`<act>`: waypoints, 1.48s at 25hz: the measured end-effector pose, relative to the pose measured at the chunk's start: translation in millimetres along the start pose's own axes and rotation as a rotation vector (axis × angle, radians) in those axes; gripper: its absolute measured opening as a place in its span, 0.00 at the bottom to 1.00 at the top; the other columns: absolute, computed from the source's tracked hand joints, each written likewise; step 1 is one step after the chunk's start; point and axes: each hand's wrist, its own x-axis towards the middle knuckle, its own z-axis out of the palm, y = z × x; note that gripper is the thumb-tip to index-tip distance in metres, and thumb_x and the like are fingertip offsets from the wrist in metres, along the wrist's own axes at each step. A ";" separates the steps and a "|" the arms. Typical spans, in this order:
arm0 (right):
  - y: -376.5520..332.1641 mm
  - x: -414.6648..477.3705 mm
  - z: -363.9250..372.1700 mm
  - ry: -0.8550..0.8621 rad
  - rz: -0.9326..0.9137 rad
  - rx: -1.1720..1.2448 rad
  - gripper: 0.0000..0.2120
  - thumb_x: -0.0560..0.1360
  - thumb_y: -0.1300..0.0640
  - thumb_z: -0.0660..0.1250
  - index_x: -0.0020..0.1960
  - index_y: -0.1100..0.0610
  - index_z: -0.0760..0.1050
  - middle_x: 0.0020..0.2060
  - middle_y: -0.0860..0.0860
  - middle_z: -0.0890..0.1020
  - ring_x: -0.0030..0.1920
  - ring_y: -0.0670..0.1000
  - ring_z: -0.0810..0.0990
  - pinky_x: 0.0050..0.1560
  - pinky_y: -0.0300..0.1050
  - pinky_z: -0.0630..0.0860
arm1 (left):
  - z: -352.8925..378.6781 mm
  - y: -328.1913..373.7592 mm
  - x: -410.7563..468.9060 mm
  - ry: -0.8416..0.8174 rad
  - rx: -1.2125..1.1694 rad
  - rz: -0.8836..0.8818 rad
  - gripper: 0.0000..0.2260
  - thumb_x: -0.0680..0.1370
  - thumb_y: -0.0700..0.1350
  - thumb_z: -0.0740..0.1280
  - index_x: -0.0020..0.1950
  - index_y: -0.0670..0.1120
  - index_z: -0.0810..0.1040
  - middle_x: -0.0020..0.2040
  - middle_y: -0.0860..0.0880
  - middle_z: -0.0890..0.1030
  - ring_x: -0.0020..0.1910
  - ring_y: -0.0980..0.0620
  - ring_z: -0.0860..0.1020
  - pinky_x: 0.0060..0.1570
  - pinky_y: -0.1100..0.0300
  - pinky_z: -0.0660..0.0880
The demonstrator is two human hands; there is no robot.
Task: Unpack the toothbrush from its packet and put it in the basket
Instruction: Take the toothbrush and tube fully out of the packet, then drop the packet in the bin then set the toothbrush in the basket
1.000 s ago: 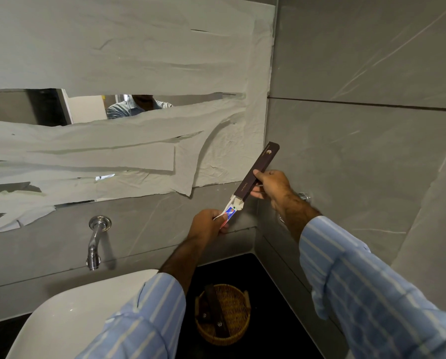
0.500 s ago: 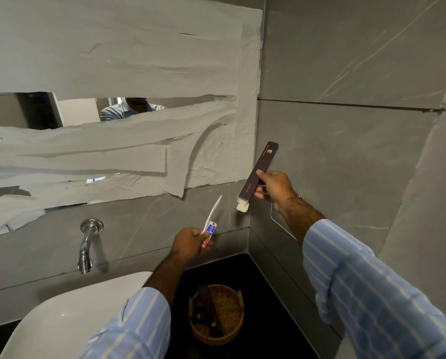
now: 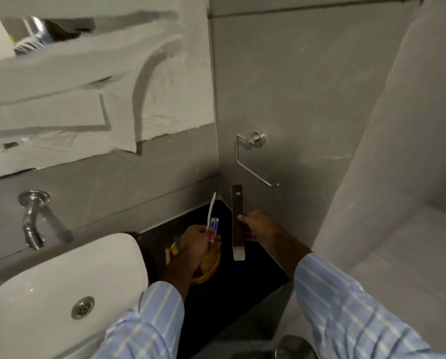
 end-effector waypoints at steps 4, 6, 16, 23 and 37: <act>72.0 -5.0 -28.5 0.000 0.134 0.039 0.09 0.80 0.58 0.63 0.54 0.63 0.77 0.51 0.60 0.81 0.52 0.57 0.81 0.43 0.47 0.79 | 50.9 -52.0 -1.2 -0.098 -0.004 -0.153 0.14 0.82 0.40 0.60 0.63 0.32 0.74 0.44 0.40 0.81 0.38 0.47 0.80 0.46 0.52 0.79; 104.8 -6.9 -38.6 0.031 0.189 0.051 0.12 0.80 0.57 0.64 0.58 0.65 0.76 0.55 0.61 0.82 0.56 0.58 0.81 0.48 0.49 0.81 | 73.1 -75.9 -4.8 -0.105 0.047 -0.180 0.12 0.82 0.41 0.61 0.60 0.35 0.76 0.46 0.41 0.82 0.43 0.45 0.82 0.48 0.50 0.80; 269.2 -37.5 -105.8 0.208 0.437 0.172 0.15 0.79 0.56 0.64 0.61 0.65 0.75 0.50 0.58 0.83 0.47 0.54 0.83 0.46 0.48 0.82 | 155.3 -202.8 -34.6 -0.272 0.369 -0.289 0.11 0.80 0.43 0.64 0.54 0.38 0.81 0.51 0.38 0.84 0.50 0.41 0.83 0.56 0.44 0.80; 372.7 -42.6 -127.0 0.426 0.636 0.310 0.12 0.80 0.56 0.61 0.56 0.62 0.76 0.48 0.58 0.81 0.47 0.56 0.80 0.41 0.44 0.76 | 182.6 -261.7 -34.5 -0.510 0.478 -0.398 0.08 0.80 0.42 0.64 0.56 0.40 0.80 0.46 0.43 0.85 0.48 0.45 0.85 0.49 0.52 0.82; 386.5 7.1 -172.5 0.352 0.566 -0.317 0.17 0.78 0.50 0.63 0.59 0.60 0.80 0.56 0.57 0.82 0.54 0.55 0.80 0.53 0.46 0.73 | 171.7 -272.8 -12.9 -0.600 0.613 -0.369 0.08 0.80 0.42 0.65 0.57 0.41 0.79 0.43 0.45 0.85 0.40 0.50 0.86 0.37 0.60 0.82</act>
